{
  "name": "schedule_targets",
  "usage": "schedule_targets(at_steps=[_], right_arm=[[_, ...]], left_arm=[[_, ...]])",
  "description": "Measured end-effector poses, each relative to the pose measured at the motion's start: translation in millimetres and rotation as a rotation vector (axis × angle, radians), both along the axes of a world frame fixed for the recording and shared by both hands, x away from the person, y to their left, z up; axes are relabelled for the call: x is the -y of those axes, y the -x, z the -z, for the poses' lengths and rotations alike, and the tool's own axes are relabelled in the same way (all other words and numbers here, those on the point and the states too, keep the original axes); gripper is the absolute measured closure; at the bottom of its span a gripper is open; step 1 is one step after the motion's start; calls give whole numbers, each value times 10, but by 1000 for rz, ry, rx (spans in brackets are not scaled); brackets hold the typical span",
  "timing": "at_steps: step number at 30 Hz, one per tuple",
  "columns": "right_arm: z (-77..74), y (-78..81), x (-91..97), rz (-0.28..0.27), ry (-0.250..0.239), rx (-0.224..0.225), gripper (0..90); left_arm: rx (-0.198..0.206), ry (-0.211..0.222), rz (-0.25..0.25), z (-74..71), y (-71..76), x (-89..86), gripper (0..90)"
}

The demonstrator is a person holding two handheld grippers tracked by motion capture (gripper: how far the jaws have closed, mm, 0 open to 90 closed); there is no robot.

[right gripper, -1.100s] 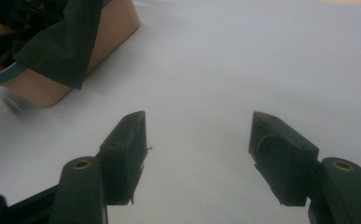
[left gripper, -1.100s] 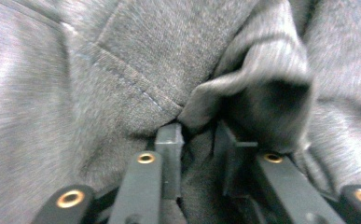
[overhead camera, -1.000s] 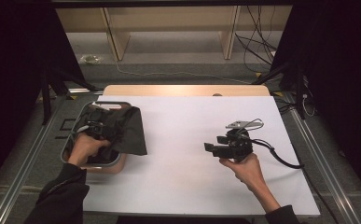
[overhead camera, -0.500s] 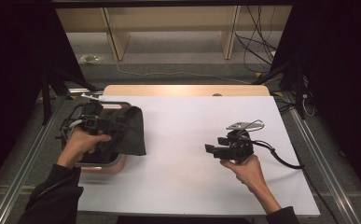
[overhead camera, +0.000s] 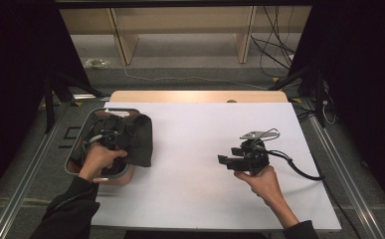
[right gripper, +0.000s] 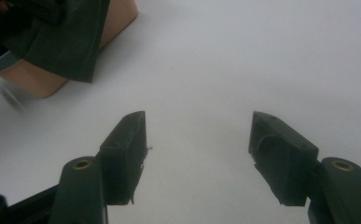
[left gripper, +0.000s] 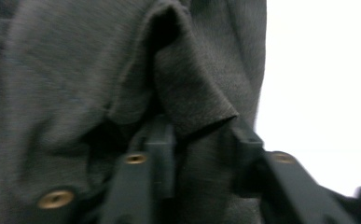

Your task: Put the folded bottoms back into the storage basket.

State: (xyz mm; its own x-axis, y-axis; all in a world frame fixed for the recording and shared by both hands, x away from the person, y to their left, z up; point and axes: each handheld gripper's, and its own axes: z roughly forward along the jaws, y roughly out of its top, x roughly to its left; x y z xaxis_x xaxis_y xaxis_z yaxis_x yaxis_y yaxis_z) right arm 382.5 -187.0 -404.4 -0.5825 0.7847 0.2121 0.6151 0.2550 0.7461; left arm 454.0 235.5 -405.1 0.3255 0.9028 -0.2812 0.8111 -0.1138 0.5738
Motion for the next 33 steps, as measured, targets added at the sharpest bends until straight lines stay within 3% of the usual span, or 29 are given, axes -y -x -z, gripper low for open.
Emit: schedule_targets(at_steps=[3,5,7,10,14,18,21,23,26,33], right_arm=[[8,-6,6,3,-2,-5,379],[7,-8,14,4,-2,-3,380],[-4,-7,26,9,-9,-4,381],[-19,0,39,12,-14,1,382],[-7,-3,36,11,-8,0,382],[6,-5,25,12,-3,-3,383],[4,-1,26,12,-4,-2,383],[0,0,31,12,-4,0,383],[2,2,31,12,-2,1,382],[-4,5,42,13,-4,2,382]], left_arm=[[16,15,4,-66,16,-94,805],[10,24,2,-72,13,-154,815],[3,1,-3,-42,6,-202,819],[-46,-14,12,85,-30,-181,819],[-60,-98,15,180,-92,-58,821],[-109,-167,6,413,-200,3,822],[-131,-153,0,463,-255,-11,822],[-120,-162,-2,464,-241,4,822],[-120,-134,-10,457,-230,-23,811],[-112,-94,-1,349,-171,-101,753]])
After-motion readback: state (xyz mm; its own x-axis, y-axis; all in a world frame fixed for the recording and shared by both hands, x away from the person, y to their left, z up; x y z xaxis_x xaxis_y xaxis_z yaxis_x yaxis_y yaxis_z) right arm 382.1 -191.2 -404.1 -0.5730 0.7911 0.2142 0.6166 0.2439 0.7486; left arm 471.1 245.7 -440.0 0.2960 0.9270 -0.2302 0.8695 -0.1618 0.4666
